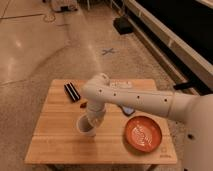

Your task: Pick up the ceramic cup

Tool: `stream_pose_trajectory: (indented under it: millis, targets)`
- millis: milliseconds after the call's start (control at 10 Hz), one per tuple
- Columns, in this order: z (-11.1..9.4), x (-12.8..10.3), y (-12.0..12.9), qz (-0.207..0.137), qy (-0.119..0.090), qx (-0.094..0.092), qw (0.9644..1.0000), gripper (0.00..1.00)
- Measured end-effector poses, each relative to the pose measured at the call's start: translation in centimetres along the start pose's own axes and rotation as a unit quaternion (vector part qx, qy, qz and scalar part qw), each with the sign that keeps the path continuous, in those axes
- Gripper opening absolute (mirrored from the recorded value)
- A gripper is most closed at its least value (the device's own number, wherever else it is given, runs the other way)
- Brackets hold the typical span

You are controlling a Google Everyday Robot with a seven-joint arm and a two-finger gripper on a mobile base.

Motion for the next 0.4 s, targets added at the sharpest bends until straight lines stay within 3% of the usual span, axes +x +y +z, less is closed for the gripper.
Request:
stream_pose_trajectory:
  millis: [100,400]
  targets:
    - [-2.4,-0.2,-0.1,-0.003,0.006,0.005,1.0000,0.17]
    - [-4.9,-0.9,0.5,-0.013,0.013,0.010,0.9998,0.17]
